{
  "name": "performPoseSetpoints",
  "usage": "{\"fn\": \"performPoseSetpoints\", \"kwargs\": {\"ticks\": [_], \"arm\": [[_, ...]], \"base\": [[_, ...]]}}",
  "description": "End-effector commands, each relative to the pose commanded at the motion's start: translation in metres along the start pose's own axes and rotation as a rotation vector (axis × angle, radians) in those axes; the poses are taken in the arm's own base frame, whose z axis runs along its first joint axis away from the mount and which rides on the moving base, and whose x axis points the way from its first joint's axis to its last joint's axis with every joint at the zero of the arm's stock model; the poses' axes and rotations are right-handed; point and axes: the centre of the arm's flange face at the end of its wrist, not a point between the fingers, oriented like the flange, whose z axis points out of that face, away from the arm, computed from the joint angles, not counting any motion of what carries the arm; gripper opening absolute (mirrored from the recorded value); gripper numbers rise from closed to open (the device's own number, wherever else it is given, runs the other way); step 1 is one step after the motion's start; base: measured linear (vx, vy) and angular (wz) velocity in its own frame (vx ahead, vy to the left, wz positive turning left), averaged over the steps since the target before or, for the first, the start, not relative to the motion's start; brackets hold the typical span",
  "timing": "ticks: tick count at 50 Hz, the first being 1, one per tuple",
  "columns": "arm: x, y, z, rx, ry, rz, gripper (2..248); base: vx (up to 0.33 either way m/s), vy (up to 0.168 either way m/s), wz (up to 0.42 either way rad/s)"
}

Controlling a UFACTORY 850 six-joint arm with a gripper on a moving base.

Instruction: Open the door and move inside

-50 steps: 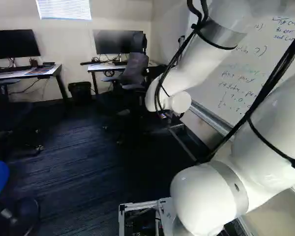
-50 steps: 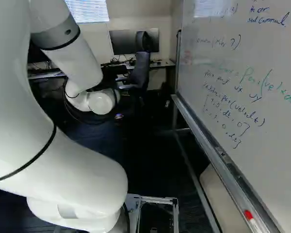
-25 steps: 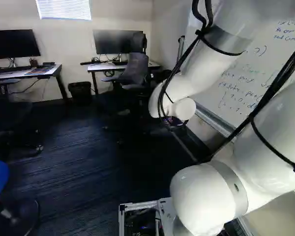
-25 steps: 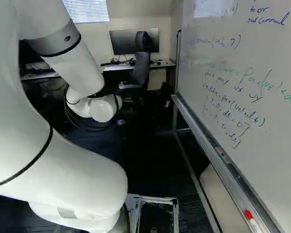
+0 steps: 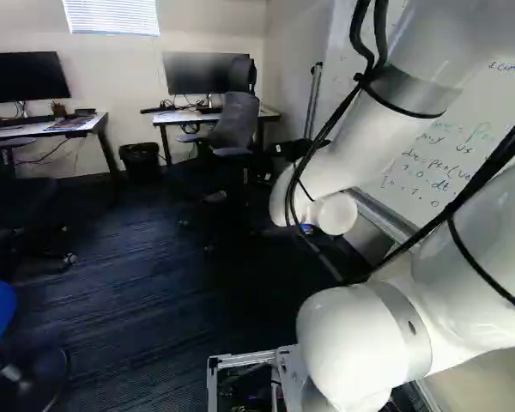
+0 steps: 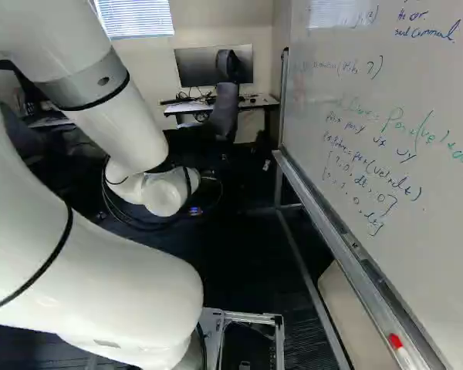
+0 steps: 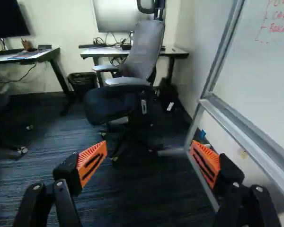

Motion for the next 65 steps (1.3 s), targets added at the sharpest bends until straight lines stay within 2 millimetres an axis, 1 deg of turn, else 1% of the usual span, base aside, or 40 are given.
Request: {"fn": "performPoseSetpoints", "kwargs": {"ticks": [13,26,65], "arm": [[-0.015,0.006,-0.012,-0.025,-0.009,0.012,247],[-0.023,0.009,-0.018,-0.039,-0.014,0.018,247],[-0.025,0.01,-0.02,-0.042,-0.015,0.02,247]], "base": [[0.0,0.0,0.0],[0.0,0.0,0.0],[0.0,0.0,0.0]]}}
